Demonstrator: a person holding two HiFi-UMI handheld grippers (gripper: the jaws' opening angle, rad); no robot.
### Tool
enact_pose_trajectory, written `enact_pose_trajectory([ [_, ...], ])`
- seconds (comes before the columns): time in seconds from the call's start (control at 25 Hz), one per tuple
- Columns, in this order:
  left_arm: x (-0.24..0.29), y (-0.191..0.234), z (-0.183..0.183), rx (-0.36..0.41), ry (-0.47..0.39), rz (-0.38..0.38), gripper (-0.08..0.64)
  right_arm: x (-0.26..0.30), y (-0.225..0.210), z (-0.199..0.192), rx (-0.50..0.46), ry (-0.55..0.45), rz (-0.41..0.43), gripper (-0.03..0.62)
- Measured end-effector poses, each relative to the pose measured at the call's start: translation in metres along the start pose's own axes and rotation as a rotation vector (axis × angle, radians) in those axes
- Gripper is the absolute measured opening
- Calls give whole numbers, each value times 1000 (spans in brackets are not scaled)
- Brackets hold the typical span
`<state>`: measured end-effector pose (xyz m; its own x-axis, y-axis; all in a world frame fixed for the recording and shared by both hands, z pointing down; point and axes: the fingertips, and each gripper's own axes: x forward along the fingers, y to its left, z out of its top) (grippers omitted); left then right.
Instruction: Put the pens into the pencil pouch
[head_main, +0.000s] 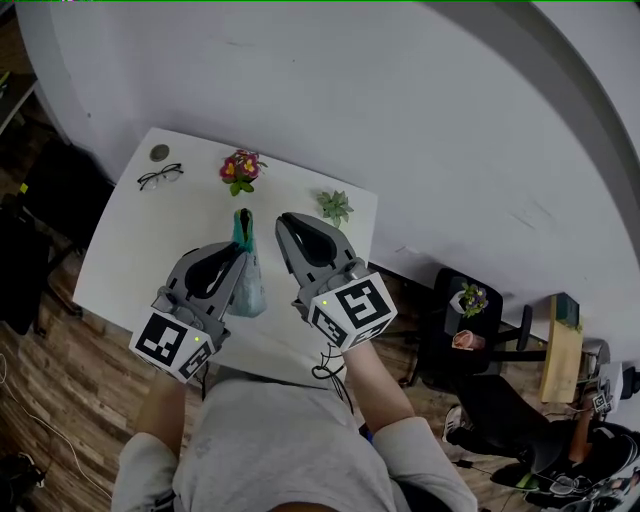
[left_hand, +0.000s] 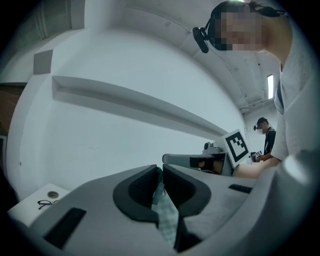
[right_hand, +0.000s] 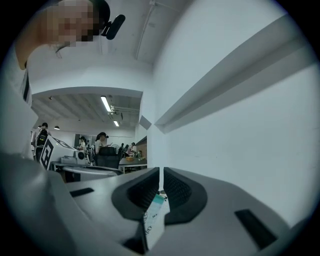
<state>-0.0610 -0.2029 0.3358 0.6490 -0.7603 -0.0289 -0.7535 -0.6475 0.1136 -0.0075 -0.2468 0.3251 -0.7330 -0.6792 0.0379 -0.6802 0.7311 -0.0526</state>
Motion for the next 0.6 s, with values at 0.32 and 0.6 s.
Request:
enact_pose_trajectory([
  [0.32, -23, 15, 11, 6, -32, 140, 55, -13, -6, -5, -59, 4, -37, 44],
  [0.6, -48, 19, 22, -1, -66, 248, 55, -35, -12, -5, -55, -10, -72, 44],
])
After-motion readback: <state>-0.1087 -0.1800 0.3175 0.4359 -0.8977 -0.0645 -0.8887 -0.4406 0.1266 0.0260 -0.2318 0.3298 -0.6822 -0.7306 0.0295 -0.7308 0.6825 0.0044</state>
